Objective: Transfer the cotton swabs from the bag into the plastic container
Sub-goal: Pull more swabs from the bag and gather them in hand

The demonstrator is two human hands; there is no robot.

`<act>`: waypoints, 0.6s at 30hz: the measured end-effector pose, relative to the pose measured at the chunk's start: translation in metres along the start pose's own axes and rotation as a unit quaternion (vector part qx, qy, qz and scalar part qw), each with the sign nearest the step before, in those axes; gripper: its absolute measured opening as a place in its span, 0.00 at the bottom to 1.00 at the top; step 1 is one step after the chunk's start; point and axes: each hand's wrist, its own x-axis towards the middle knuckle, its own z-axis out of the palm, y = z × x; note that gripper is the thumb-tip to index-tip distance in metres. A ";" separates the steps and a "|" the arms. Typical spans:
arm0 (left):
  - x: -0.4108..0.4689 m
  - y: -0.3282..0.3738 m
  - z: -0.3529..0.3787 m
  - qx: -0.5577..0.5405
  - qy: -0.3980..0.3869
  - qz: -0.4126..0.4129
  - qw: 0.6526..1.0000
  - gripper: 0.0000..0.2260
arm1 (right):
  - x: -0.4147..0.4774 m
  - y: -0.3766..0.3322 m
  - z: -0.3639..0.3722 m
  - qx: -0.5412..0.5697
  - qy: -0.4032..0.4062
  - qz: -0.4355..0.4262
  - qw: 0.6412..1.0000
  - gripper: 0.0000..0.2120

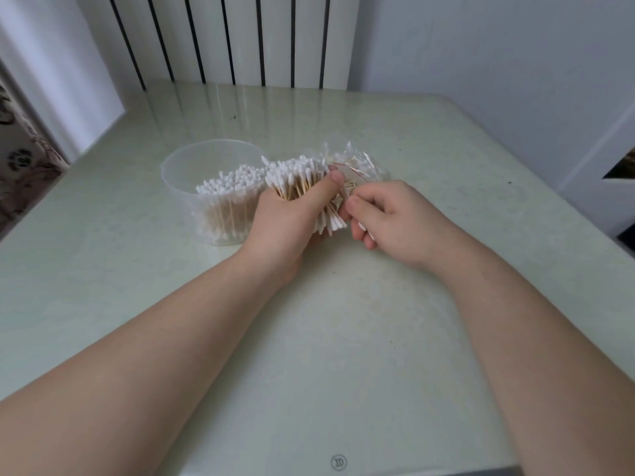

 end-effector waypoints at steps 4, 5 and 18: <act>0.000 0.001 -0.001 -0.008 0.004 -0.004 1.000 0.06 | -0.002 0.000 -0.003 -0.027 -0.017 -0.009 0.999 0.15; 0.000 0.001 -0.001 -0.005 0.007 -0.003 1.000 0.06 | -0.002 0.001 -0.005 -0.031 -0.018 -0.010 0.999 0.16; 0.000 0.002 0.001 0.063 0.029 0.018 0.997 0.05 | 0.008 0.010 -0.014 0.114 0.141 0.042 0.982 0.08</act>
